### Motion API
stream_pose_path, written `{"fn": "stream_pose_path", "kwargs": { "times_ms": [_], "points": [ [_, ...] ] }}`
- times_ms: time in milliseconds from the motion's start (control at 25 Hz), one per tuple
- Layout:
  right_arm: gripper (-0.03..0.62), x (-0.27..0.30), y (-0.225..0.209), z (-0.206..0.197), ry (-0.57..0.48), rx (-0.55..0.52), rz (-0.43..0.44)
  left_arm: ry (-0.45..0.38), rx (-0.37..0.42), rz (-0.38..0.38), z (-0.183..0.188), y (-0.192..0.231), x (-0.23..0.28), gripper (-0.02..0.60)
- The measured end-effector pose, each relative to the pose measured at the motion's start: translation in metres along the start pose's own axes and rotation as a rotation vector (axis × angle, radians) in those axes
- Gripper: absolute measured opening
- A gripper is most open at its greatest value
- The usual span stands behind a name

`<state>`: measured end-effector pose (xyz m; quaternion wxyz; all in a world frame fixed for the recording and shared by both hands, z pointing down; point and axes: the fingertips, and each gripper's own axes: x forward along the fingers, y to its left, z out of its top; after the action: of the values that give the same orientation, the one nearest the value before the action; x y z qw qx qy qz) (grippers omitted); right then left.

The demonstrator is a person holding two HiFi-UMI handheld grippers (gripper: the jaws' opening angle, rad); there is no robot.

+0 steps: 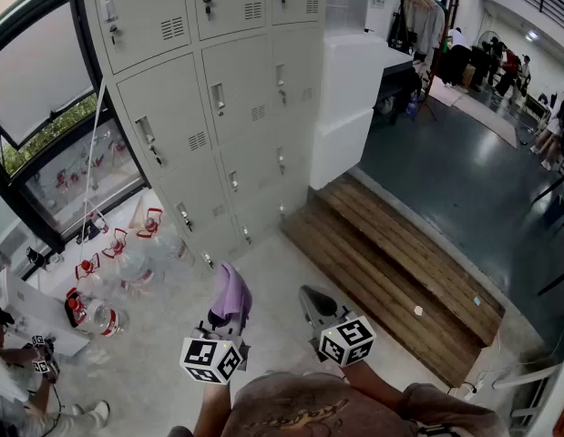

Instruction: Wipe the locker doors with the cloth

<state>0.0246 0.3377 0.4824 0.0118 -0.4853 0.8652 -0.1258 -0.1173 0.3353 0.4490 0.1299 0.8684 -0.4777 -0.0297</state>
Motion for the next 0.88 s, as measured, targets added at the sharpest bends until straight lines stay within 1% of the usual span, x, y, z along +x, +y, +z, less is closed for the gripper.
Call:
{"fn": "stream_pose_path", "kwargs": {
  "times_ms": [480, 680, 760, 880],
  "points": [
    [-0.003, 0.020, 0.022, -0.006, -0.013, 0.015, -0.014, 0.013, 0.016, -0.043, 0.007, 0.024, -0.004, 0.038],
    [-0.003, 0.023, 0.018, -0.012, -0.041, 0.001, -0.068, 0.004, 0.018, -0.099, 0.007, 0.036, -0.003, 0.038],
    [-0.003, 0.026, 0.012, -0.014, -0.040, 0.002, -0.094, 0.003, 0.015, -0.102, 0.007, 0.044, 0.001, 0.038],
    [-0.003, 0.032, 0.007, -0.011, -0.042, -0.014, -0.110, 0.004, 0.009, -0.089, 0.005, 0.055, 0.008, 0.038]
  ]
}}
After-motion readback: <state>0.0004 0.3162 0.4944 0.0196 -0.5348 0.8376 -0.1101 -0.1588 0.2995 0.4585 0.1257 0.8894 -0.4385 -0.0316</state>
